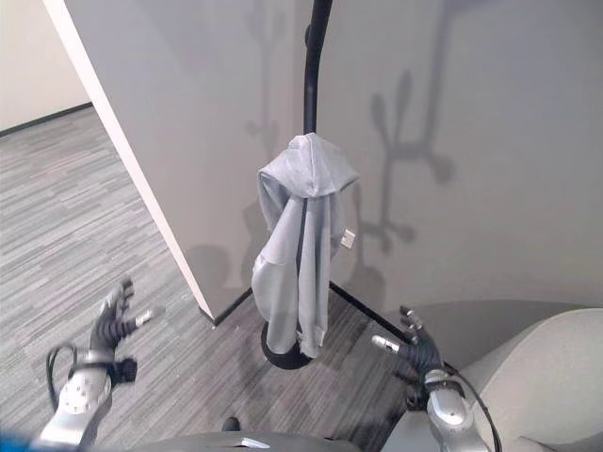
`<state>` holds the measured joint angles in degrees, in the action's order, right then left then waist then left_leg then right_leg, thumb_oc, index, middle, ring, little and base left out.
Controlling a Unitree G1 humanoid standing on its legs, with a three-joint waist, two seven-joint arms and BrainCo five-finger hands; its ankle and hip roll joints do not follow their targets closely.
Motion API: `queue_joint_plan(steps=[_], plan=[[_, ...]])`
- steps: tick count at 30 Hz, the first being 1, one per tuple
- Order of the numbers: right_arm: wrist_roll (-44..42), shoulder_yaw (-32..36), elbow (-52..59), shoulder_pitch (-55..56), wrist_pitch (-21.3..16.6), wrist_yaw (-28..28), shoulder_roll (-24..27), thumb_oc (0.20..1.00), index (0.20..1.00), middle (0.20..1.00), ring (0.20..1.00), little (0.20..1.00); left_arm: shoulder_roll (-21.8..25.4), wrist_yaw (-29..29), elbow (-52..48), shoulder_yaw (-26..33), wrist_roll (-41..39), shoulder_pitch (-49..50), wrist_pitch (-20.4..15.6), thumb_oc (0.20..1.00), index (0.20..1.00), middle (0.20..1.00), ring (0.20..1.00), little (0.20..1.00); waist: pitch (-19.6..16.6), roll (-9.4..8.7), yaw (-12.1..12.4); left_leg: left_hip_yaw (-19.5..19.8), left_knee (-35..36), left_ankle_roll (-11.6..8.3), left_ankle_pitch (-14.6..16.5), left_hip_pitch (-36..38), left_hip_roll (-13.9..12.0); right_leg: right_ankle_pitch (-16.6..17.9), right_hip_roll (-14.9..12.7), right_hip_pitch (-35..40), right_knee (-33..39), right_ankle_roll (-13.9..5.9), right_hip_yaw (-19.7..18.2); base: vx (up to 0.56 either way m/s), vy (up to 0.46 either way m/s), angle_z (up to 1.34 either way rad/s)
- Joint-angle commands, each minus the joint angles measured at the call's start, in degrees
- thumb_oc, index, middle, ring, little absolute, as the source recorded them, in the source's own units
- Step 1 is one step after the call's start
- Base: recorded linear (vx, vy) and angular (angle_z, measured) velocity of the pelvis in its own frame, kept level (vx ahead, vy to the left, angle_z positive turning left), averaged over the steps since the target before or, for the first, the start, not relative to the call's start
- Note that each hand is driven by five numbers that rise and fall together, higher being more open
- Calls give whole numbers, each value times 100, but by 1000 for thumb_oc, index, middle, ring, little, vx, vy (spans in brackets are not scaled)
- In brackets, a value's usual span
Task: Hang the clothes on the sofa on the clothes rack.
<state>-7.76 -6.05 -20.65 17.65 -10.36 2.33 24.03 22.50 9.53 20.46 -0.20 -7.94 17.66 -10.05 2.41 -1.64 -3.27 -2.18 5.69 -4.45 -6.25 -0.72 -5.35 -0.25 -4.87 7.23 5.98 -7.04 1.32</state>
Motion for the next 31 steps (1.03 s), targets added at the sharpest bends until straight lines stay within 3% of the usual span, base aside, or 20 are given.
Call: queue_joint_plan(steps=[1, 5, 6, 13, 15, 31], plan=[[-382, -133, -451, -344, -180, -232, -147, 1000, 1000, 1000, 1000, 1000, 25, -272, 863, -335, 226, -553, -164, 1000, 1000, 1000, 1000, 1000, 17, -77, 68, -136, -69, 98, 884, 641, 200, -1, 5, -225, -98, -101, 682, -34, 38, -1], [-601, -365, -1703, -501, -122, -154, -557, 1000, 1000, 1000, 1000, 1000, -338, -438, 2465, -779, 375, -761, -77, 1000, 1000, 1000, 1000, 1000, 31, -63, 82, -130, -69, 115, 867, 627, 222, 5, -10, -214, -98, -105, 703, -34, 34, 6], [-721, -467, -2417, -681, -69, -58, -743, 1000, 1000, 1000, 1000, 1000, -560, -365, 3339, -966, 573, -958, -19, 1000, 1000, 1000, 1000, 1000, 8, -64, 81, -128, -69, 119, 876, 629, 233, -10, -13, -211, -108, -104, 705, -28, 24, 12], [-1279, -487, -4213, -1047, 88, -45, -1198, 1000, 1000, 1000, 1000, 1000, -884, -406, 4677, -1197, 661, -1294, 18, 1000, 1000, 1000, 1000, 1000, -53, -28, 91, -136, -69, 121, 930, 725, 252, -61, -24, -131, -106, -78, 714, -4, 8, 3], [-1365, -423, -4723, -1126, 154, -57, -1295, 1000, 1000, 1000, 1000, 1000, -957, -460, 4929, -1196, 630, -1365, 40, 1000, 1000, 1000, 1000, 1000, -78, -3, 95, -137, -69, 118, 950, 766, 259, -77, -30, -88, -98, -74, 729, 0, 0, 0], [-1554, -351, -5020, -1217, 215, -113, -1352, 1000, 1000, 1000, 1000, 1000, -1057, -549, 5037, -1318, 526, -1497, 42, 1000, 1000, 1000, 1000, 1000, -89, 59, 40, -151, -69, 117, 968, 795, 267, -82, -48, -80, -98, -60, 704, 0, 0, 0]])
